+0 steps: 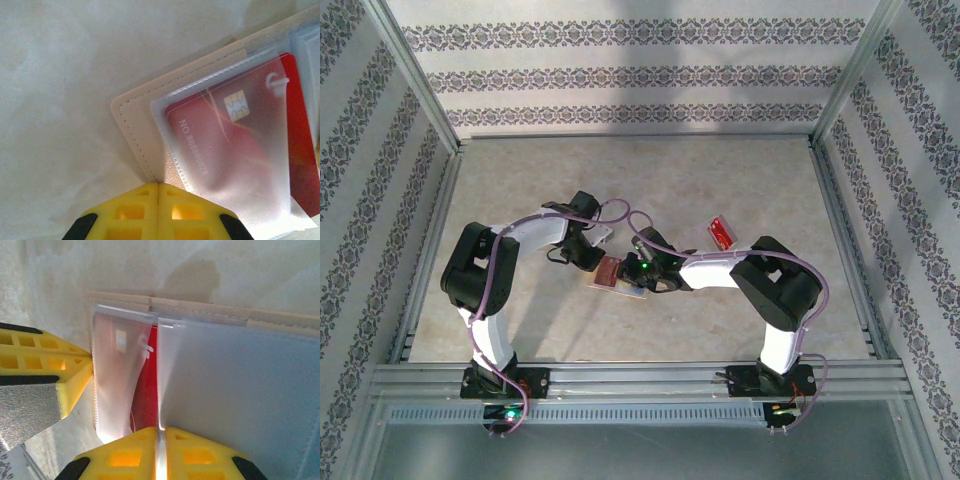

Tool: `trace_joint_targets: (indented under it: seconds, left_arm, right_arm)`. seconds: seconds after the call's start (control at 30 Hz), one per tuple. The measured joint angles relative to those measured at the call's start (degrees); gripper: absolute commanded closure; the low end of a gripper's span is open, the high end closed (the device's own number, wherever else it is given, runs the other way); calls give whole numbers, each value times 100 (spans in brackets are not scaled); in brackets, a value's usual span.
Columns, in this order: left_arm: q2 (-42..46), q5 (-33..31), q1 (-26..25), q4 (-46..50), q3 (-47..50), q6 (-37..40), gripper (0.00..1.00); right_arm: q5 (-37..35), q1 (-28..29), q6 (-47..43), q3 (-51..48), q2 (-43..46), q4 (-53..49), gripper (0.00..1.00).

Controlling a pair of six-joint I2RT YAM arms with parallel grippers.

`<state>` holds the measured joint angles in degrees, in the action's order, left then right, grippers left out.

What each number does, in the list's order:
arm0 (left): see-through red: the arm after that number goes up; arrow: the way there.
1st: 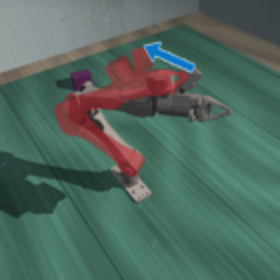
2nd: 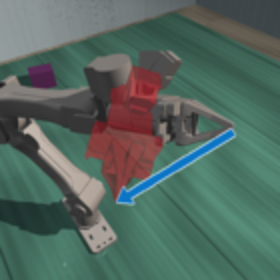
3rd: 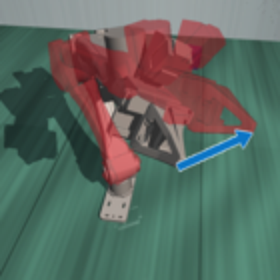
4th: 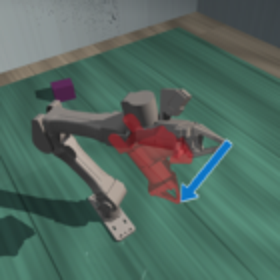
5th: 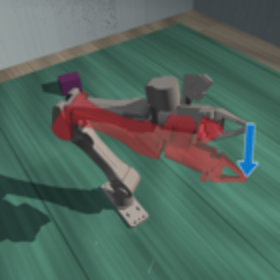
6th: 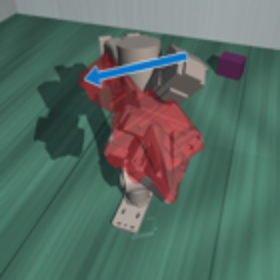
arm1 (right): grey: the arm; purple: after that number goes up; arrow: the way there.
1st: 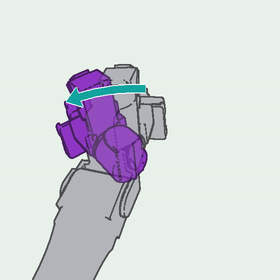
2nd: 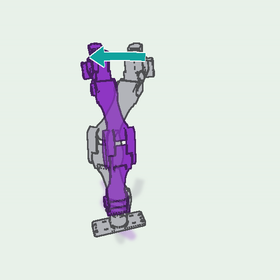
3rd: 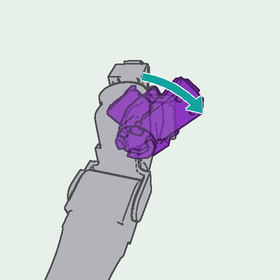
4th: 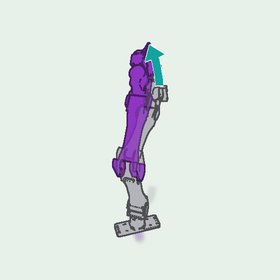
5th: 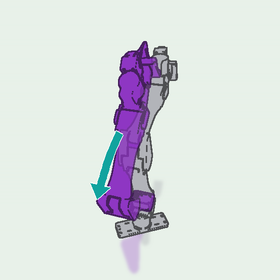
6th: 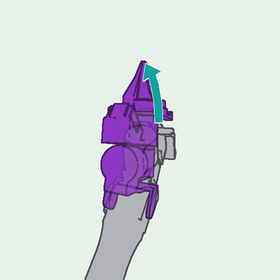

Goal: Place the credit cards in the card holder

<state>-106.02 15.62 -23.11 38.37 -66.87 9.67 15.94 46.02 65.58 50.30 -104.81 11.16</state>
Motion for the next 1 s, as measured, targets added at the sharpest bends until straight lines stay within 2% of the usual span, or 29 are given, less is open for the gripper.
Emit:
trace_joint_targets:
  seconds: [0.63, 1.0]
  left_arm:
    - [0, 39, 35, 44, -28, -4, 98]
    - [26, 385, 31, 153, -116, -109, 98]
  right_arm:
    - [44, 74, 0, 219, -205, -20, 85]
    - [42, 74, 0, 66, 208, -17, 83]
